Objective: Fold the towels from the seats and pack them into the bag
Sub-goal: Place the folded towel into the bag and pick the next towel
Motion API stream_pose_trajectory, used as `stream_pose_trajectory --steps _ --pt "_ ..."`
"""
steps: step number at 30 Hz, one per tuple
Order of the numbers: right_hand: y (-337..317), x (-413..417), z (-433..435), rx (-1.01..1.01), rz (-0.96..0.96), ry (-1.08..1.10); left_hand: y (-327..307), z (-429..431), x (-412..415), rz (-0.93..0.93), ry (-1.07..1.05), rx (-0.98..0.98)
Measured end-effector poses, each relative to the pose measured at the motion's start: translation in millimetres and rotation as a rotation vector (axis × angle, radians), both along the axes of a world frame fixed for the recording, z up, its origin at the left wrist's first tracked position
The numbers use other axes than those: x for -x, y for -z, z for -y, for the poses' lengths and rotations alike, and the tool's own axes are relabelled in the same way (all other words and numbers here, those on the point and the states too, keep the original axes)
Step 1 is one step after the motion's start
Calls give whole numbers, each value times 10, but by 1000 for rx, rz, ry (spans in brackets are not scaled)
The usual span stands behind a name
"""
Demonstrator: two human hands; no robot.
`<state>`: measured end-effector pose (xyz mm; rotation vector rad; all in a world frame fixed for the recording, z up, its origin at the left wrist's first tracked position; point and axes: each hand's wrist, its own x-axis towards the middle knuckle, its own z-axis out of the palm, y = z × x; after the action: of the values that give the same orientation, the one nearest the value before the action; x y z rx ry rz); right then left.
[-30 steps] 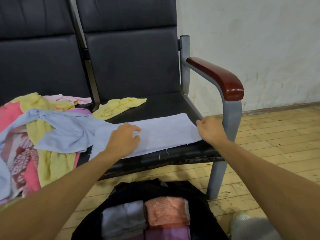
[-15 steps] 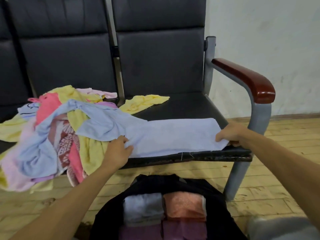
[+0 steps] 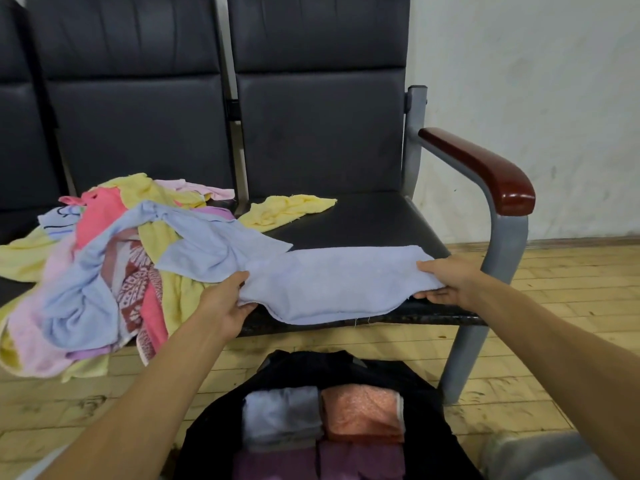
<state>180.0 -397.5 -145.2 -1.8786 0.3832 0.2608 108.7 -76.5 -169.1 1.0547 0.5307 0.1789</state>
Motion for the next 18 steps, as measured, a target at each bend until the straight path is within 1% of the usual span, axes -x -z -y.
stream_pose_trajectory --steps 1,3,5,7,10,12,15,17,18 --pt "4 -1 3 22 4 0 36 11 -31 2 -29 -67" --pt "15 1 21 90 20 -9 90 28 -77 -52 -52 -350" --pt "38 -1 61 149 27 -13 111 10 -113 -137 -21 -626" --pt "65 5 99 190 42 -1 104 -27 -150 -190 86 -796" --pt "77 12 114 167 67 58 85 -49 -187 -294 174 -969" --pt "53 34 104 159 58 73 77 -32 -202 -318 180 -1011" --pt "21 68 106 123 2 52 45 -25 -186 -330 187 -958" --pt "17 72 120 61 -19 62 28 -49 -158 -308 213 -849" --pt "24 68 125 36 -14 80 18 -55 -147 -286 221 -757"
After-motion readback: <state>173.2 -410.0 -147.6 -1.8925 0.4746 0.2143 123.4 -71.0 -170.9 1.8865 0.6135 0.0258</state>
